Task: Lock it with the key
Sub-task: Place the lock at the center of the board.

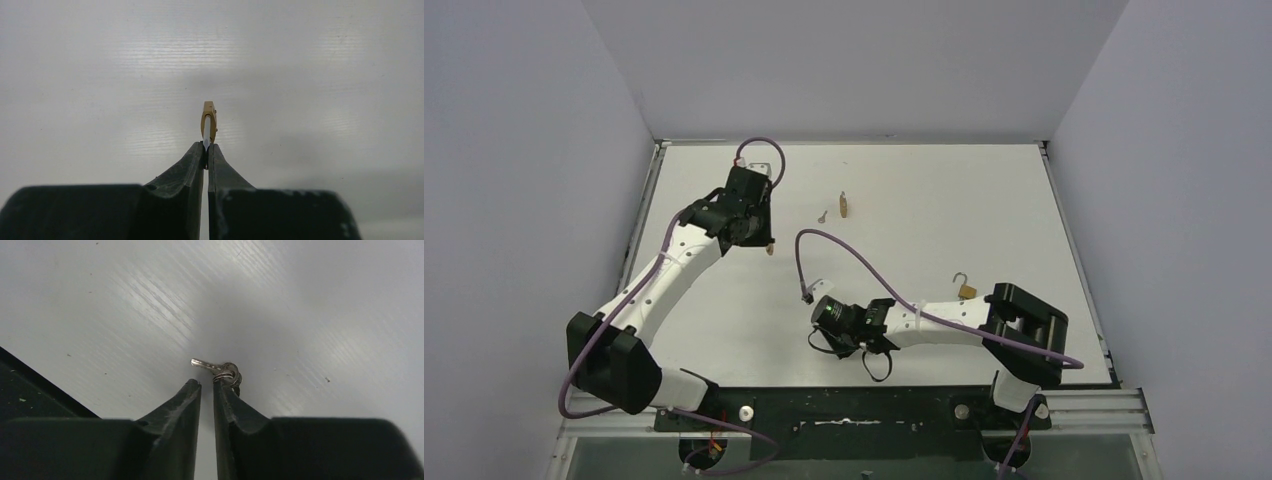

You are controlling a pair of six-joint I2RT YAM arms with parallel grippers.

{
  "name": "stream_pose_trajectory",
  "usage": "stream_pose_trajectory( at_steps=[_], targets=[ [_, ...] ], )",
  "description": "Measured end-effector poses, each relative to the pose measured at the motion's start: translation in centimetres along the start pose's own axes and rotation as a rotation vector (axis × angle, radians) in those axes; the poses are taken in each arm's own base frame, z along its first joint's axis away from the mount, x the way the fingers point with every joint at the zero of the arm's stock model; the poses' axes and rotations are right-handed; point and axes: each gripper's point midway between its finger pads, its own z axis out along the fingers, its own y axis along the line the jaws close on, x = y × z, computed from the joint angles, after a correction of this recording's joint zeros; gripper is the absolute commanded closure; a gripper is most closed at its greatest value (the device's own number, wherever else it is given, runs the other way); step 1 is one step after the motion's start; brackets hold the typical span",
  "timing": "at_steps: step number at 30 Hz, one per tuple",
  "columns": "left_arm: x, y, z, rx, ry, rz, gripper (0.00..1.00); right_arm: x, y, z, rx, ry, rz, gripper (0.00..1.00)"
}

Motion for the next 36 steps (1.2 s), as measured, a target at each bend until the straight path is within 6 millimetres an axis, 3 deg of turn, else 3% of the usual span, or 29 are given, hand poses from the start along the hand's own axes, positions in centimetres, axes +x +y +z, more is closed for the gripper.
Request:
stream_pose_trajectory(
  at_steps=[3,10,12,17,18,19,20,23,30,36],
  targets=[
    [-0.3,0.1,-0.4,0.005,-0.013,-0.005,1.0,-0.1,0.3,0.1,-0.011,-0.007,0.014,1.0],
    [-0.4,0.0,-0.7,0.017,-0.017,-0.008,1.0,-0.4,-0.8,0.2,0.002,-0.013,0.048,1.0],
    [-0.3,0.0,-0.7,0.018,-0.016,-0.008,1.0,-1.2,-2.1,-0.3,0.016,-0.027,0.072,1.0],
    [-0.3,0.0,-0.7,0.02,-0.016,-0.008,1.0,-5.7,-7.2,-4.2,0.074,-0.166,0.151,1.0],
    [-0.3,0.0,-0.7,0.021,-0.016,-0.008,1.0,-6.4,-7.8,-5.0,0.084,-0.192,0.153,0.92],
    [-0.3,0.0,-0.7,0.022,-0.016,-0.009,1.0,-7.0,-7.9,-5.7,0.086,-0.209,0.146,0.71],
    [-0.3,-0.1,-0.7,0.023,-0.015,-0.009,1.0,-7.3,-7.8,-6.1,0.081,-0.219,0.134,0.56],
    [-0.3,-0.2,-0.7,0.028,-0.014,-0.009,1.0,-7.1,-6.6,-6.3,0.054,-0.197,0.086,0.42],
    [-0.2,-0.3,-0.7,0.037,-0.01,-0.009,1.0,-2.1,-0.4,-4.2,-0.02,-0.054,-0.093,0.5],
    [-0.2,-0.4,-0.7,0.04,-0.009,-0.008,1.0,-0.6,-0.9,-2.9,0.001,-0.002,-0.073,0.52]
  ],
)
